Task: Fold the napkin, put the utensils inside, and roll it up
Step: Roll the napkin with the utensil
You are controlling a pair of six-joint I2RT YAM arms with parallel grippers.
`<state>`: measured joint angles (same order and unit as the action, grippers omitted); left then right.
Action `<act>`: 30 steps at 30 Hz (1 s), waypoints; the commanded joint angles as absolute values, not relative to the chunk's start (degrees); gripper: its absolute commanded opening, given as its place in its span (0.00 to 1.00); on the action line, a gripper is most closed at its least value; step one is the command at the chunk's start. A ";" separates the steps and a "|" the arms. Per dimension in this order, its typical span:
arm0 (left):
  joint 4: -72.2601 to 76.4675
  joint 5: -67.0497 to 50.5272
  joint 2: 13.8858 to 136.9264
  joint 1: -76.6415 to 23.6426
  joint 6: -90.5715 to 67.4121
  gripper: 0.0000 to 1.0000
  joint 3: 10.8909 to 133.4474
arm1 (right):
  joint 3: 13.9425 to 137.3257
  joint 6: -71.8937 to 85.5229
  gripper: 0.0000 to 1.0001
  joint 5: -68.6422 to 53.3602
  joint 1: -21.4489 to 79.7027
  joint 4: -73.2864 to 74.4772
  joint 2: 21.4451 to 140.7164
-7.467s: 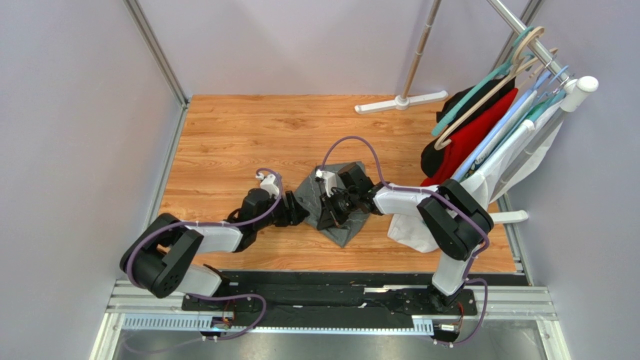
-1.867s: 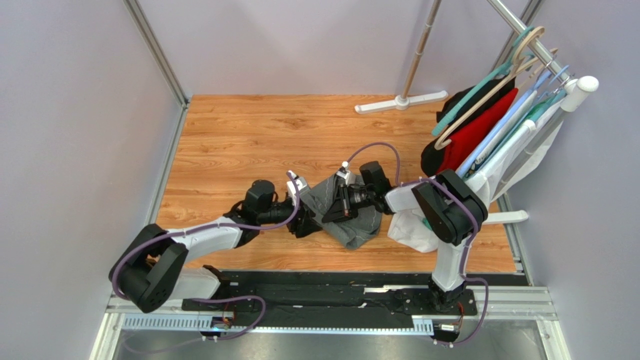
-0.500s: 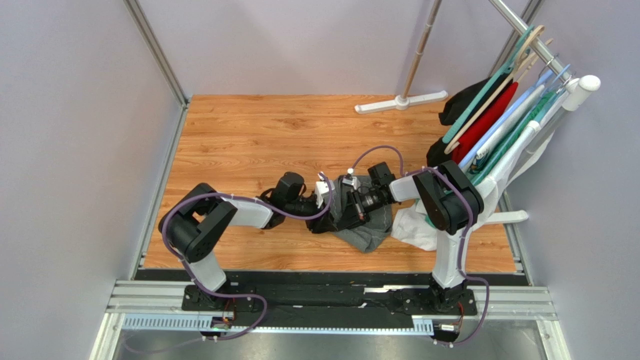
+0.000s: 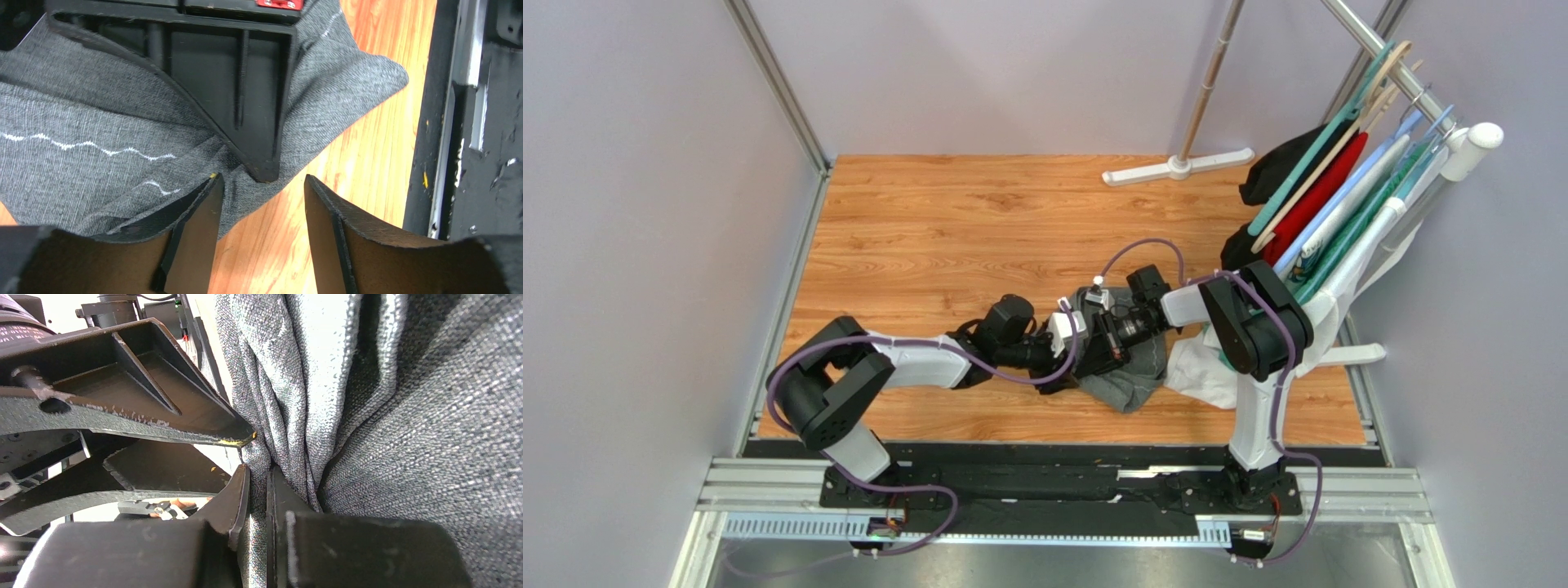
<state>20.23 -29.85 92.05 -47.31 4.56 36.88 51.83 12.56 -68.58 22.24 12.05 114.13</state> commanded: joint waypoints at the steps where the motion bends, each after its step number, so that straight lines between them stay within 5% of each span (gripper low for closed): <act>1: 18.99 -33.90 92.19 -47.99 9.14 0.62 36.82 | 53.35 12.04 0.00 -64.60 21.01 12.39 115.05; 9: 16.08 -33.32 94.83 -49.13 11.16 0.63 39.02 | 55.28 10.02 0.00 -64.78 20.74 15.37 115.22; 12: 13.72 -31.73 95.62 -49.74 11.86 0.56 40.25 | 56.34 8.88 0.00 -64.34 20.04 17.05 115.66; 16: 9.85 -29.28 96.41 -50.71 11.78 0.31 41.48 | 57.30 7.39 0.00 -62.50 19.60 19.77 115.58; 21: 6.95 -27.33 97.73 -52.47 11.95 0.22 42.54 | 55.82 7.82 0.00 -59.07 19.51 20.04 112.33; 28: 6.41 -27.95 98.87 -52.82 9.41 0.22 42.71 | 53.79 9.92 0.00 -55.11 19.51 19.95 106.27; 30: 4.58 -26.55 100.36 -52.82 8.97 0.22 44.11 | 53.88 10.72 0.14 -53.19 19.42 20.04 104.51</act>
<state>14.35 -24.88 96.44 -51.07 12.03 43.83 53.45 7.64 -61.01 20.69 20.78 109.75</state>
